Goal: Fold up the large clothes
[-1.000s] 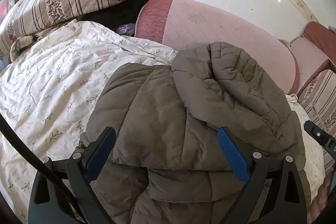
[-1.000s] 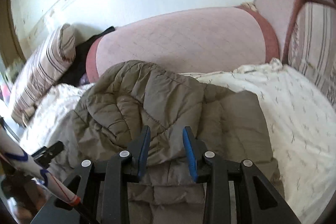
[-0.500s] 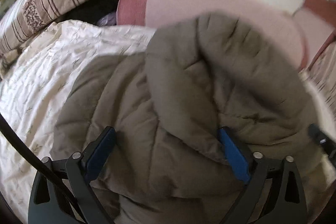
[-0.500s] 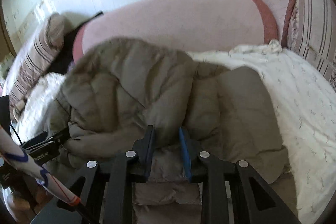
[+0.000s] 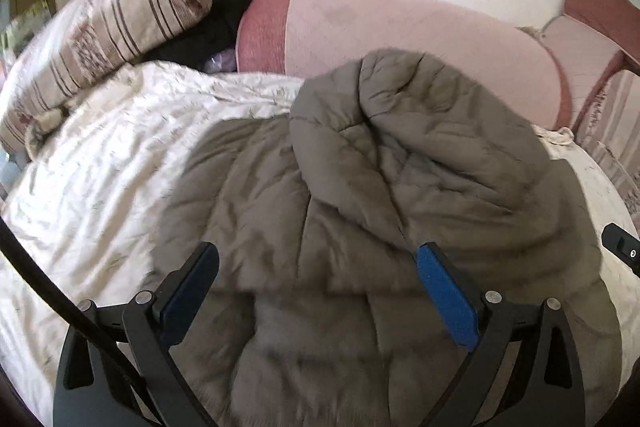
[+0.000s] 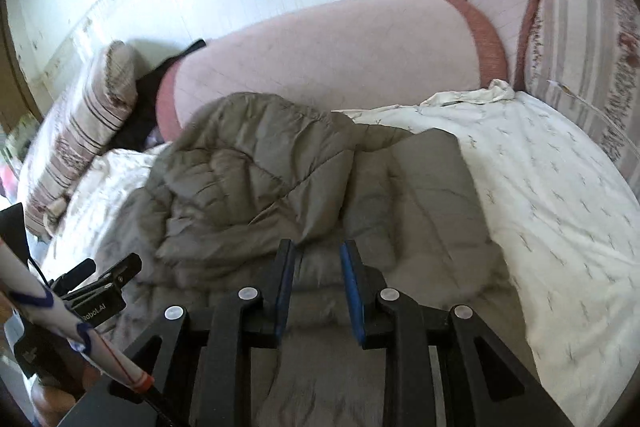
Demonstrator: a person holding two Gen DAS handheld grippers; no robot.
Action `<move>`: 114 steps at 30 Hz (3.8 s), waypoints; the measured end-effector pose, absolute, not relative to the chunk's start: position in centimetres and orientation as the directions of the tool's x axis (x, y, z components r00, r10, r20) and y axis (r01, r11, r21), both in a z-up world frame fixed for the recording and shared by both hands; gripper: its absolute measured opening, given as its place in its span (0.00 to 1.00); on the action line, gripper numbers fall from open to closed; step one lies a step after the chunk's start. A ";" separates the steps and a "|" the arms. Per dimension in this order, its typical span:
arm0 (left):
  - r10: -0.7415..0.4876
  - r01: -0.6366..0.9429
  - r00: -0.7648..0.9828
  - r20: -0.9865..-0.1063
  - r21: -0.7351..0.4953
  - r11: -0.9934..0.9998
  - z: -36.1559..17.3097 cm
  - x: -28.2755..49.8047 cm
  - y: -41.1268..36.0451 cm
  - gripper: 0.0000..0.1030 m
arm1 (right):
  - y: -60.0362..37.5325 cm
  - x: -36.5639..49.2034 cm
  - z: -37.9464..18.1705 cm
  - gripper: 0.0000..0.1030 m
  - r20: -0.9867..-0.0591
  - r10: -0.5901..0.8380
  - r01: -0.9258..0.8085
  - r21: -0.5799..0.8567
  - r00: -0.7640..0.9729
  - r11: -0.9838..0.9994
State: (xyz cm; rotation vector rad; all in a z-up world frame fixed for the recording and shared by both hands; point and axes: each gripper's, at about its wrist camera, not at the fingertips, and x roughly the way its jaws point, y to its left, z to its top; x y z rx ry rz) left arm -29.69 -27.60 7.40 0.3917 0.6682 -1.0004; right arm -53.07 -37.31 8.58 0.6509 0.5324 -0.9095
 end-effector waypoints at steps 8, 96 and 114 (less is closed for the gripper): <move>-0.657 0.863 0.386 -0.648 0.001 0.505 10.1 -33.7 -16.2 0.96 | -27.1 -58.8 8.4 0.31 -0.677 -0.523 0.835 0.269 0.518 0.479; -0.660 0.811 0.354 -0.663 -0.134 0.569 5.0 -31.6 3.8 1.00 | -18.2 -78.3 -2.3 0.65 -0.633 -0.394 0.711 0.699 0.666 0.079; -0.699 0.626 0.064 -0.712 -0.517 0.584 0.6 -25.1 4.9 0.85 | -16.1 -74.8 -2.3 0.50 -0.645 -0.384 0.738 0.651 0.661 0.177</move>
